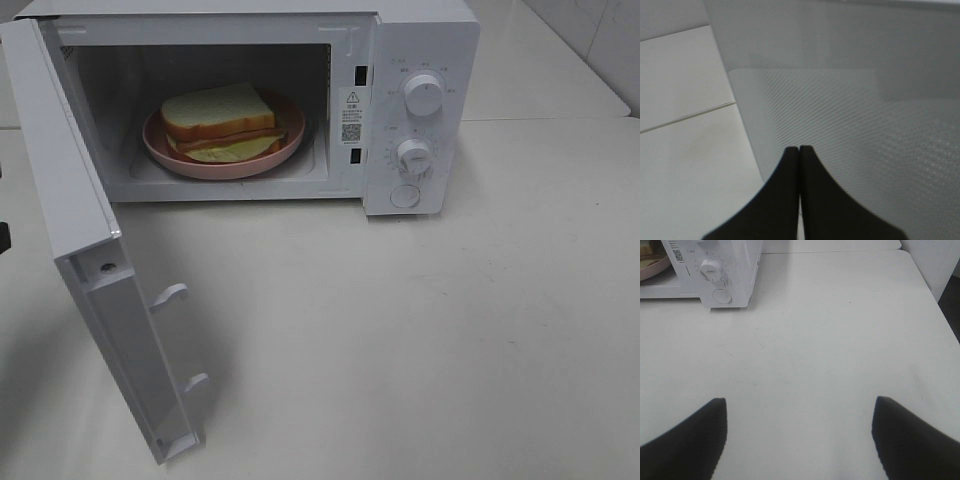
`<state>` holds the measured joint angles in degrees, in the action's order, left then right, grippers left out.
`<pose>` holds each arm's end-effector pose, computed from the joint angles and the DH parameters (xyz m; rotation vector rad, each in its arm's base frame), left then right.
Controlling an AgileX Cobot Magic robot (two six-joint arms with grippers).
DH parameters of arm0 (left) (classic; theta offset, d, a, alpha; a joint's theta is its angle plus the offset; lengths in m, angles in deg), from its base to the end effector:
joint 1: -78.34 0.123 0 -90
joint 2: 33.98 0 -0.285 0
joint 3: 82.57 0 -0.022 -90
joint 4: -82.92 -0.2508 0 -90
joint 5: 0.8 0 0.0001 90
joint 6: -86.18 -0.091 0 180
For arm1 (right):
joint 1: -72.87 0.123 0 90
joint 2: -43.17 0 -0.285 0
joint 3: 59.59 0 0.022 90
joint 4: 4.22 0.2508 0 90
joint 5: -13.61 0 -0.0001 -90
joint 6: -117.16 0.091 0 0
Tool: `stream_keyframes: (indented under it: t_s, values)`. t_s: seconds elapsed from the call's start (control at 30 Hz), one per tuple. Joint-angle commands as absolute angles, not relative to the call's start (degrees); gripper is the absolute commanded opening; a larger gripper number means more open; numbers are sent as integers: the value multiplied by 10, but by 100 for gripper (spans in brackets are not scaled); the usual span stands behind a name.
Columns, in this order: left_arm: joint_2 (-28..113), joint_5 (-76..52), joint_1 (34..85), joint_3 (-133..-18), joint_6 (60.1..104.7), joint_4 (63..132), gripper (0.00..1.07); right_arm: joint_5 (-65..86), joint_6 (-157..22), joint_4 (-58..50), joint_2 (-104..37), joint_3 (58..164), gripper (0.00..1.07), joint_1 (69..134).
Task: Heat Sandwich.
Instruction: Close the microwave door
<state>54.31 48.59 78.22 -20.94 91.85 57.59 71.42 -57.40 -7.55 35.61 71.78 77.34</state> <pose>0.2199 -0.0300 0.1818 0.4127 1.7465 -0.1568 -0.0030 -0.0047 0.2813 0.0178 1.9885 0.0429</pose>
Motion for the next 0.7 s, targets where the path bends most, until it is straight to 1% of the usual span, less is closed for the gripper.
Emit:
stream_keyframes:
  t_s: [0.03, 0.1, 0.13, 0.17, 0.3, 0.33, 0.47, 0.5, 0.53, 0.57, 0.6, 0.63, 0.7]
  values:
    - [562, 504, 758, -228, 924, 572, 0, 706, -569, -75, 372, 718, 76, 769]
    - [573, 512, 740, -235, 923, 574, 0, 706, -569, -75, 372, 718, 76, 769]
    - [586, 520, 721, -242, 921, 579, 0, 706, -569, -75, 372, 718, 76, 769]
    - [586, 520, 721, -242, 921, 579, 0, 706, -569, -75, 372, 718, 76, 769]
    - [614, 540, 680, -259, 917, 607, 0, 706, -569, -75, 372, 718, 76, 769]
    - [614, 540, 680, -259, 917, 607, 0, 706, -569, -75, 372, 718, 76, 769]
    - [644, 544, 642, -290, 913, 626, 0, 706, -569, -75, 372, 718, 76, 769]
    - [644, 544, 642, -290, 913, 626, 0, 706, -569, -75, 372, 718, 76, 769]
    - [650, 544, 633, -295, 907, 633, 0, 706, -569, -75, 372, 718, 76, 769]
    - [662, 543, 616, -310, 895, 656, 0, 706, -569, -75, 372, 718, 76, 769]
    - [669, 543, 607, -315, 892, 670, 0, 706, -569, -75, 372, 718, 76, 769]
    - [669, 543, 607, -315, 892, 670, 0, 706, -569, -75, 372, 718, 76, 769]
    - [681, 543, 589, -330, 889, 698, 0, 706, -569, -75, 372, 718, 76, 769]
